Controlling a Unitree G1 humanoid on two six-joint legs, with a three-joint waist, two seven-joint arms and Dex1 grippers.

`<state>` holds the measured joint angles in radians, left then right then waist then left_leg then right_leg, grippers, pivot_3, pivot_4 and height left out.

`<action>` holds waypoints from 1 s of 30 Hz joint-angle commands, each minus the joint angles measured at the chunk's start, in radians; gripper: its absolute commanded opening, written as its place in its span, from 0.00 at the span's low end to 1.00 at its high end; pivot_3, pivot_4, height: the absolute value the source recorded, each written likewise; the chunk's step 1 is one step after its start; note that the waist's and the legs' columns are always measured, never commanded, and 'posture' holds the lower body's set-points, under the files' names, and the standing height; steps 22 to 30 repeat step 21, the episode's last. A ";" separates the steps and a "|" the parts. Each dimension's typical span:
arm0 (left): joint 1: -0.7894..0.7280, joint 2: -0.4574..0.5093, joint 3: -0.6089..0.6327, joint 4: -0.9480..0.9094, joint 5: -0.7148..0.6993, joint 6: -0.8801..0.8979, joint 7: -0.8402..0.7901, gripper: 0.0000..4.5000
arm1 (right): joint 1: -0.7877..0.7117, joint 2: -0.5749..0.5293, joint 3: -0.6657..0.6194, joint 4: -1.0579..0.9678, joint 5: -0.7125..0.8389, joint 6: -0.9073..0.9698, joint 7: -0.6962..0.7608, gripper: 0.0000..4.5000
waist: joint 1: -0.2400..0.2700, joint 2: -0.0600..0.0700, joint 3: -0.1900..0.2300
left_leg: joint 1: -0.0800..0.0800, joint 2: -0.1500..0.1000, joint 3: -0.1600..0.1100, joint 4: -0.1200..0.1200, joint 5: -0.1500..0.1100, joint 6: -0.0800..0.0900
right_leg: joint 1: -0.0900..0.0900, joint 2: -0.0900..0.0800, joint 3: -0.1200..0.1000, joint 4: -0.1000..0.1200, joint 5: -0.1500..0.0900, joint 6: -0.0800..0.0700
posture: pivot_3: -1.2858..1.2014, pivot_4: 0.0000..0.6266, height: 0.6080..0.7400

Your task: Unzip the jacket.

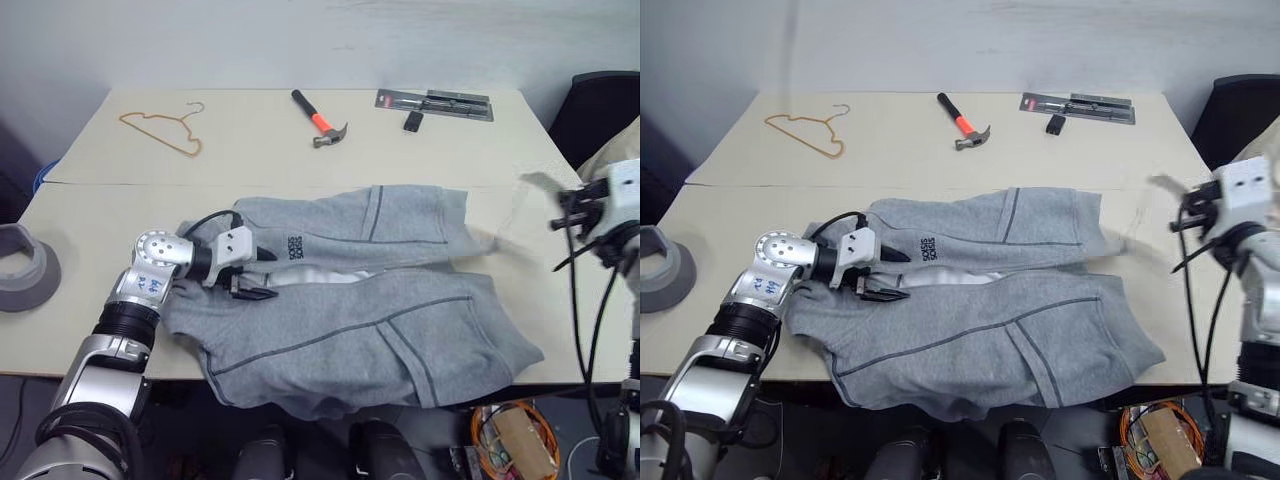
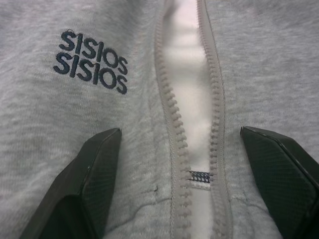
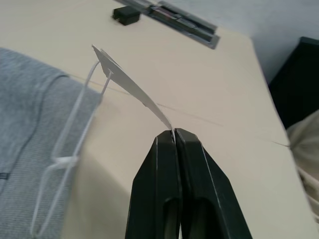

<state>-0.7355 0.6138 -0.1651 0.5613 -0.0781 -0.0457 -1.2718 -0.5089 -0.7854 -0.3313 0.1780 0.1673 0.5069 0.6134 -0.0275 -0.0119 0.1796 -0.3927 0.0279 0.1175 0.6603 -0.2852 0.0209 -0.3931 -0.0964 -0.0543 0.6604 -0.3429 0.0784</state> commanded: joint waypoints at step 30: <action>0.182 0.667 0.344 -0.255 -0.377 0.476 -0.294 1.00 | 0.384 -0.530 -0.407 0.048 0.378 0.239 0.876 0.99 | -0.003 -0.001 0.003 | 0.000 0.001 -0.002 -0.003 -0.007 0.005 | 0.000 -0.002 -0.001 -0.007 0.000 -0.001 | 0.52 0.24 1.00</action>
